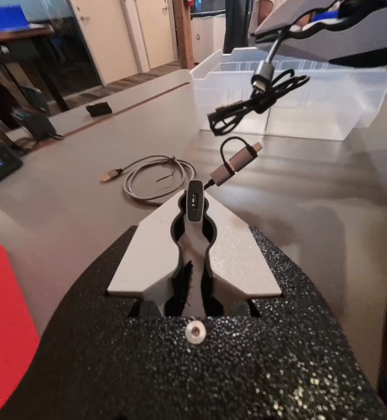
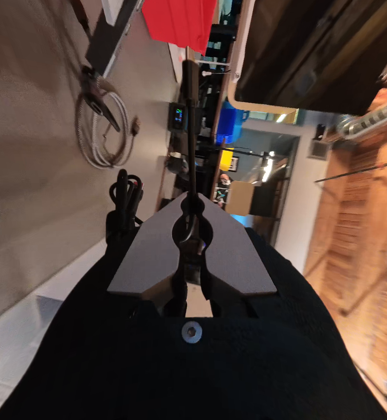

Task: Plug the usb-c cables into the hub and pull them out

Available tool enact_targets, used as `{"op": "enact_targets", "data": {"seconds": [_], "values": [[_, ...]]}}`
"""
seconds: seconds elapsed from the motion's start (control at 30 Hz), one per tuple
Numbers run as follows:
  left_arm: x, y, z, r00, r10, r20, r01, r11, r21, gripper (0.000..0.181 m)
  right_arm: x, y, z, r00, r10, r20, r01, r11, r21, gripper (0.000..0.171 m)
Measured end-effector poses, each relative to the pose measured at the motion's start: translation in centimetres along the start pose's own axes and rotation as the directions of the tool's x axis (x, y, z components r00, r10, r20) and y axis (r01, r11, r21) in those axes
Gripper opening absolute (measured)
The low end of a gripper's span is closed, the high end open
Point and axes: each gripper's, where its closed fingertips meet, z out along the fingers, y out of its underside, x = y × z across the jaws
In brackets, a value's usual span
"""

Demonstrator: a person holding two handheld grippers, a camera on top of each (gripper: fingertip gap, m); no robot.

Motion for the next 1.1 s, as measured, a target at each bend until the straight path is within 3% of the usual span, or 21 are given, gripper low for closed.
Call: {"op": "enact_targets", "data": {"seconds": [0.03,0.27,0.47,0.8,1.1], "values": [[0.2,-0.2,0.0,0.999,-0.043,-0.032,0.043,0.999,-0.001,0.007,0.6,0.0,0.1,0.998,-0.053,-0.02,0.053,0.998,-0.014,0.001],[2.5,-1.7,-0.1,0.958,-0.177,-0.225,0.179,0.984,-0.012,0.007,2.0,-2.1,2.0,0.901,-0.426,-0.079,0.429,0.903,0.026,0.001],[4.8,-1.7,-0.4,0.907,-0.213,-0.363,0.206,0.977,-0.057,0.007,3.6,-4.1,1.8,0.797,-0.555,-0.239,0.586,0.806,0.086,0.0],[7.0,-3.1,-1.5,0.798,-0.282,-0.533,0.291,0.954,-0.07,0.007,5.4,-5.4,0.5,0.707,-0.585,-0.397,0.66,0.748,0.072,0.0],[7.7,-3.5,-1.9,0.761,-0.302,-0.574,0.314,0.946,-0.082,0.007,5.6,-6.4,0.1,0.677,-0.598,-0.43,0.688,0.721,0.081,0.0]]}}
